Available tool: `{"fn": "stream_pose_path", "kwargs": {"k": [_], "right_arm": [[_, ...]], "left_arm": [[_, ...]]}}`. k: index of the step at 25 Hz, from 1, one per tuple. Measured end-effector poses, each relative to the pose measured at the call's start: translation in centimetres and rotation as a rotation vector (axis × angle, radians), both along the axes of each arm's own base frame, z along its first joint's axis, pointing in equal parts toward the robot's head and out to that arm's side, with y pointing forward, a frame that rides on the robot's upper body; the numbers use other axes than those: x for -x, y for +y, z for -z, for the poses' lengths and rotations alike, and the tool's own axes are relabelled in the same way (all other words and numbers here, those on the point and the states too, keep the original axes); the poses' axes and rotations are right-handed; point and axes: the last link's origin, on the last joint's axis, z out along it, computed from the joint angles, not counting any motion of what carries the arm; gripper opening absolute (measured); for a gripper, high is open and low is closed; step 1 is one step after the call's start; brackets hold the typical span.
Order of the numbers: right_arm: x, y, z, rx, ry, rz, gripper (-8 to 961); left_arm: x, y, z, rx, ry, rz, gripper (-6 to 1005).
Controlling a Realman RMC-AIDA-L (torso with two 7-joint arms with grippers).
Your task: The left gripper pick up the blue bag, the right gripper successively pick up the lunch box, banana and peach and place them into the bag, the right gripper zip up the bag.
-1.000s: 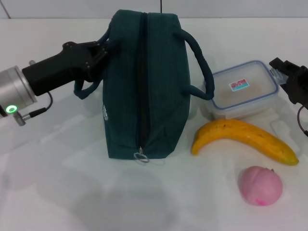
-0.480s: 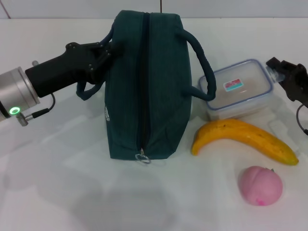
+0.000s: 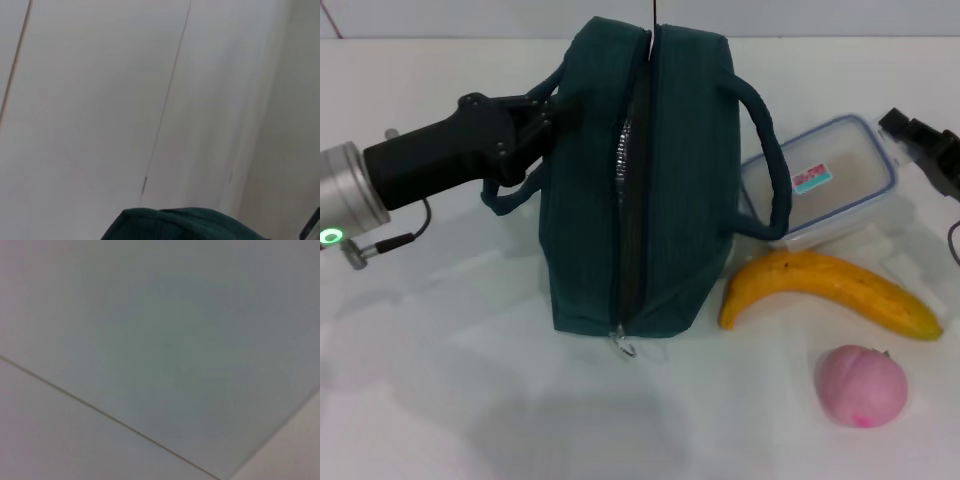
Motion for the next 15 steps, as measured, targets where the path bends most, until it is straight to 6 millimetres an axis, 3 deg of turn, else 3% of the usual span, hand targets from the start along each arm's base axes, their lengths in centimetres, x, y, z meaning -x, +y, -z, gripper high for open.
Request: {"fn": "stream_pose_path", "kwargs": {"k": [15], "right_arm": [[1.9, 0.3, -2.4, -0.154, -0.139, -0.226, 96]], "left_arm": [[0.1, 0.7, -0.5, 0.004, 0.019, -0.021, 36]]}}
